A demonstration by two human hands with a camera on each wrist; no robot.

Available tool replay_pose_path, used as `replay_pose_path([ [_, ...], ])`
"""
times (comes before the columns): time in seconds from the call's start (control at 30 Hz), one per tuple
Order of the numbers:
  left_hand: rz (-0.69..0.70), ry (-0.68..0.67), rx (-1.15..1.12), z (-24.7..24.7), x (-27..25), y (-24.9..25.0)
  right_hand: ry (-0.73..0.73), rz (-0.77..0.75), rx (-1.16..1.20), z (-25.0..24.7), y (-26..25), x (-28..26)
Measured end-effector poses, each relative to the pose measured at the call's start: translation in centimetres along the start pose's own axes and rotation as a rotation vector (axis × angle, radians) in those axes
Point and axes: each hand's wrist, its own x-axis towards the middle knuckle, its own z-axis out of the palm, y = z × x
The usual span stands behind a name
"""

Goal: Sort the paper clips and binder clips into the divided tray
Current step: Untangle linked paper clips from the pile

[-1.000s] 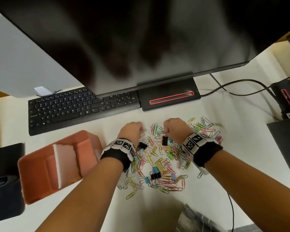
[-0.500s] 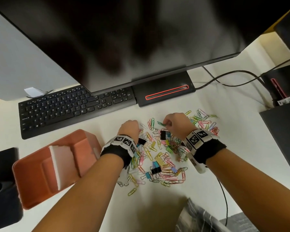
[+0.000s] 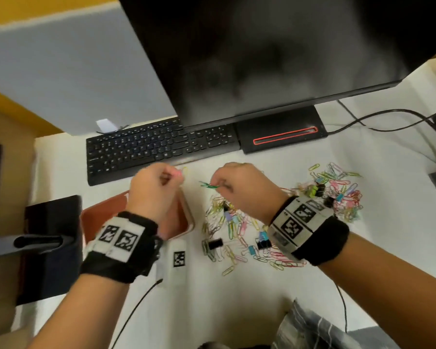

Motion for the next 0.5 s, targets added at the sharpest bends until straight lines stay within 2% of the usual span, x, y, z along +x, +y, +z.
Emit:
replay_pose_path([
  [0.1,-0.11,0.064,0.049,-3.2,-0.9,-3.1,-0.084,-0.09,0.003,3.3,-4.1,1.8],
  [0.17,-0.158,0.081,0.065,-3.7,-1.6,-4.6,-0.146,-0.098,-0.009,5.5,-5.9,2.8],
  [0.27,-0.158,0.075,0.122,-3.2,-2.6,-5.8,-0.159,-0.055,0.128,7.0,-6.2,2.8],
  [0.4,-0.004,0.095,0.096,-1.4,-3.8,-3.8,0.002,0.057,0.258,4.7,-1.2,1.3],
  [0.5,0.107,-0.012,0.057,1.9,-5.2,-1.3,0.046,0.214,0.089,1.8,5.3,0.5],
])
